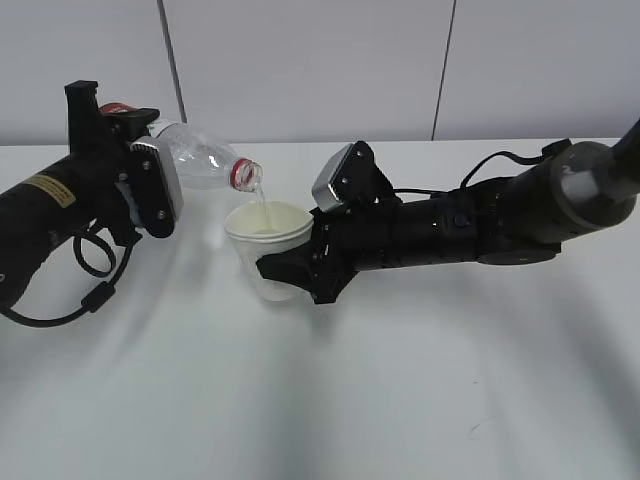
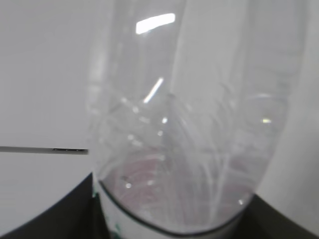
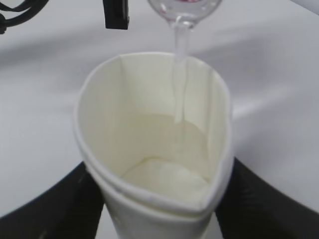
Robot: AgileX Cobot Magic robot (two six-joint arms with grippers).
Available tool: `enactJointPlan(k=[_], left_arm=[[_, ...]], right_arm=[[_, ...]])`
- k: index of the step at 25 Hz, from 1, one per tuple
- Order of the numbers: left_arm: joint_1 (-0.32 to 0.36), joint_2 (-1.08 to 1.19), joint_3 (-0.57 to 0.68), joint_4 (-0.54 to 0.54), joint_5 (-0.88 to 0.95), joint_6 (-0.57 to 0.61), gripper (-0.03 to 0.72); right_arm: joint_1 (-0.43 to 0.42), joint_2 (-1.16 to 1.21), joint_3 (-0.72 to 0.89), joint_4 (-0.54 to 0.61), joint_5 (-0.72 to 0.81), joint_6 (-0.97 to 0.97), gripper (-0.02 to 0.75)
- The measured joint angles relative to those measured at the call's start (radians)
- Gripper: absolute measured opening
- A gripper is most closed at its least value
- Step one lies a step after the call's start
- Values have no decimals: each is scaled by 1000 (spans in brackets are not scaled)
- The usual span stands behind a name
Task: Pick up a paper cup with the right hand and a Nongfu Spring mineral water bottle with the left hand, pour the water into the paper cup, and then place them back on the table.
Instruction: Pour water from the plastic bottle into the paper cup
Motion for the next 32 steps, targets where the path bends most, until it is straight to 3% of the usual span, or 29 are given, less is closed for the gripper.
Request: enactJointPlan(k=[32], left_arm=[[0, 0, 0, -1, -3, 24, 386]], right_arm=[[0, 0, 0, 4, 0, -4, 475]])
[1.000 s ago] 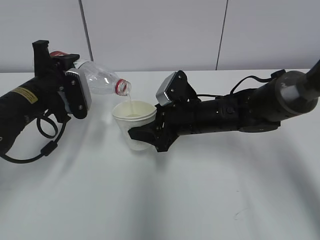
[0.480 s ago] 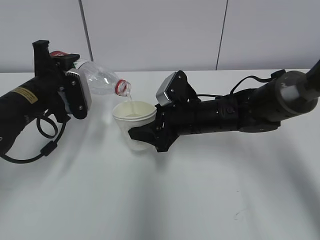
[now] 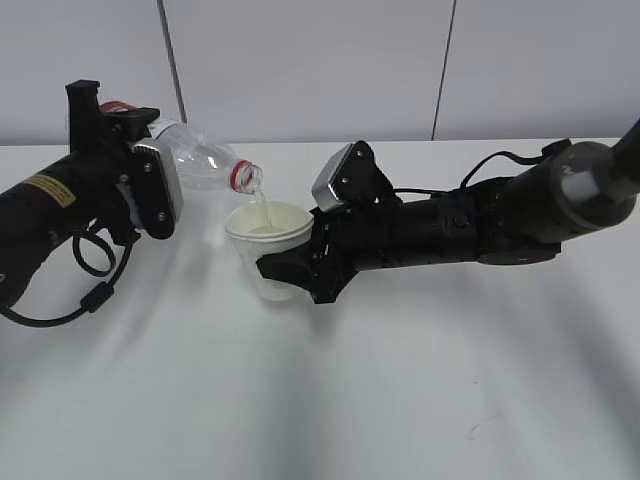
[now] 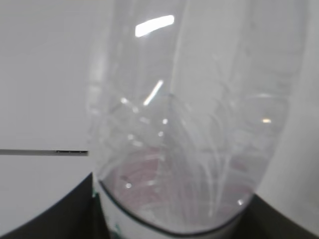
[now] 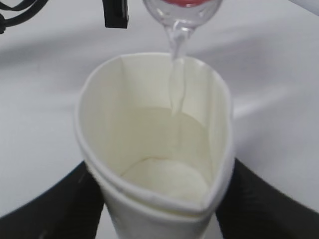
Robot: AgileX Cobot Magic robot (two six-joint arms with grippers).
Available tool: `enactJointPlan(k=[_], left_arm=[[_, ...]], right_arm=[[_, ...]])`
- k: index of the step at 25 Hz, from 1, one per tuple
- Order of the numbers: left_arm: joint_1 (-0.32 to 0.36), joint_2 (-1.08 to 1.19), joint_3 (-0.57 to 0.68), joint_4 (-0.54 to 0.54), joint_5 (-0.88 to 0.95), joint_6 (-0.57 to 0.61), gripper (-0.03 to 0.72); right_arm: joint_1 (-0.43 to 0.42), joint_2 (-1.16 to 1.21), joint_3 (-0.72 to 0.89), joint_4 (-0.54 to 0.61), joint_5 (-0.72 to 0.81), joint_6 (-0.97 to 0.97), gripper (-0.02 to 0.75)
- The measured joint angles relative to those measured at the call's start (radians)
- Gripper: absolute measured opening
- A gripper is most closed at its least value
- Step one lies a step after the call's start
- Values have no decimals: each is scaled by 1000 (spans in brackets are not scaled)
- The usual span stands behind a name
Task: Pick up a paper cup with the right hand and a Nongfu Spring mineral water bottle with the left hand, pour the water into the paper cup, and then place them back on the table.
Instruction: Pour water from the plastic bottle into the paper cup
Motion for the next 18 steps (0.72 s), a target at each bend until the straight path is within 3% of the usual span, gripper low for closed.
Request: enactJointPlan(k=[18], left_arm=[[0, 0, 0, 0, 0, 1, 386]], right_arm=[[0, 0, 0, 0, 0, -2, 475]])
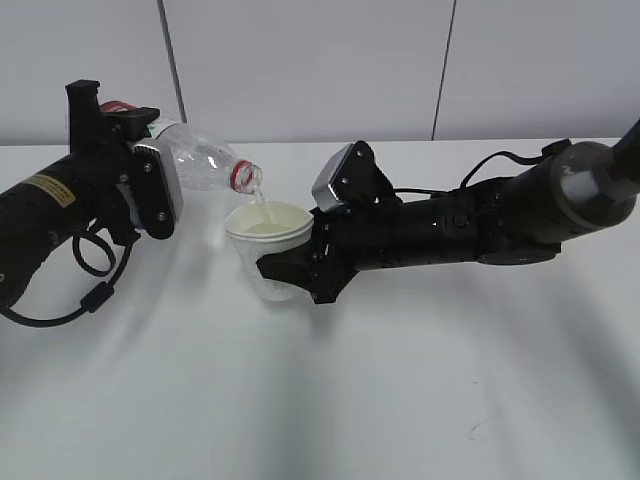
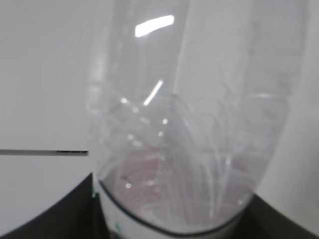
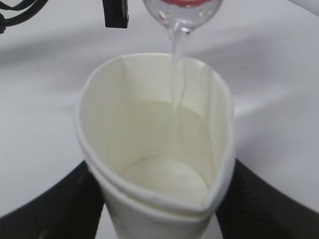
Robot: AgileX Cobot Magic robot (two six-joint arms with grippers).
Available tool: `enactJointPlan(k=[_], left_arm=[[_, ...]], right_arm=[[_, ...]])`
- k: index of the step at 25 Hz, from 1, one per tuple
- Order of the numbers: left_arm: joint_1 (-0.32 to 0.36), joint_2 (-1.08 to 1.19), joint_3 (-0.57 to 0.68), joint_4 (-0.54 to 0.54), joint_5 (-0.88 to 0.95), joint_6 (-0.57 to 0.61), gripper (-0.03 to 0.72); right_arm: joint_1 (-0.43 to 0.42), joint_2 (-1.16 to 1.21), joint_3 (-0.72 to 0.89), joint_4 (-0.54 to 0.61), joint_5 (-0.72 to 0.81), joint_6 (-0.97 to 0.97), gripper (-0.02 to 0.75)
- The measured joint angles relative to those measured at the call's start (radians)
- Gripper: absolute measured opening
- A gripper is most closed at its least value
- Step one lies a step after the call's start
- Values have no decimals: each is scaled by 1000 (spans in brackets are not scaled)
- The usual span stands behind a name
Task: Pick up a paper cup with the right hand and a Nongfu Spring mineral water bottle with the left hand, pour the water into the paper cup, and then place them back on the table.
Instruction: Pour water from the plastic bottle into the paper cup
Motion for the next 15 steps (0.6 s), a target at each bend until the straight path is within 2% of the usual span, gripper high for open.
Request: enactJointPlan(k=[11, 15], left_arm=[[0, 0, 0, 0, 0, 0, 386], [0, 0, 0, 0, 0, -42, 386]], right_arm=[[0, 0, 0, 33, 2, -28, 475], [0, 0, 0, 46, 2, -36, 475]])
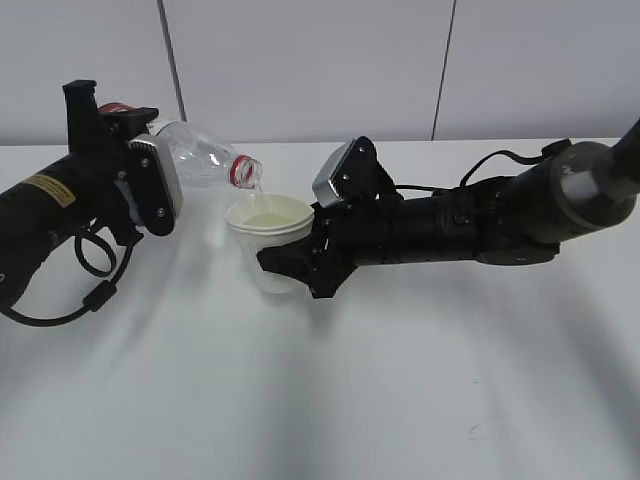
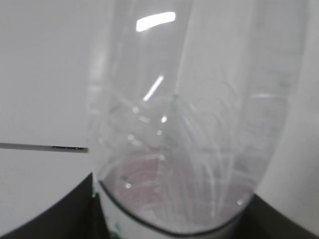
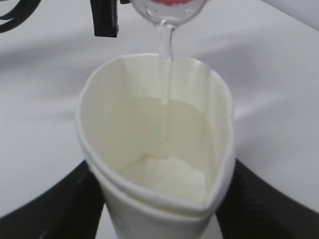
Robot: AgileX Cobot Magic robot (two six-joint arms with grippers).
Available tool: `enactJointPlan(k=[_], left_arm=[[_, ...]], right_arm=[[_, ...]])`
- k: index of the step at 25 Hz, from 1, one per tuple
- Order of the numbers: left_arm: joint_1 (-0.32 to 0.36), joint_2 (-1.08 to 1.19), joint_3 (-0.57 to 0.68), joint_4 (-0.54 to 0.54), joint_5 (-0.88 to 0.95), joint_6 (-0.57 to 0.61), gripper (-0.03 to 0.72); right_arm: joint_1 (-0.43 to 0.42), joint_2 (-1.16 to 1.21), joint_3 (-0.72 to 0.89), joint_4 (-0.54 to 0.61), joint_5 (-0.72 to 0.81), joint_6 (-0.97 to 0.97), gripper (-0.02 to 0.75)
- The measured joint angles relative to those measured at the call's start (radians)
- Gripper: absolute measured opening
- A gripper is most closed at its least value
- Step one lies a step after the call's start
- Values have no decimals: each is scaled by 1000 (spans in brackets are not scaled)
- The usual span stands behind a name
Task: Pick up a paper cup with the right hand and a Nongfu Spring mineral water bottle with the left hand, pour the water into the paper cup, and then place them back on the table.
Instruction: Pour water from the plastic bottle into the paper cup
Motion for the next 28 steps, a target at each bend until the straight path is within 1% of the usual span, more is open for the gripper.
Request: enactJointPlan(k=[9, 13, 17, 20, 23, 28], left_arm=[[0, 0, 0, -8, 2, -123, 386], [0, 0, 0, -10, 3, -211, 386], [0, 0, 0, -24, 3, -358, 386], [0, 0, 0, -66, 4, -473, 386], [0, 0, 0, -115, 4, -624, 386], [0, 0, 0, -127, 13, -863, 386]], right_arm=[[0, 0, 0, 3, 4, -6, 475], [0, 0, 0, 22, 4, -17, 475], [0, 0, 0, 38, 4, -25, 475], [0, 0, 0, 52, 4, -29, 475], [0, 0, 0, 77, 4, -30, 475], [0, 0, 0, 91, 5, -35, 475]])
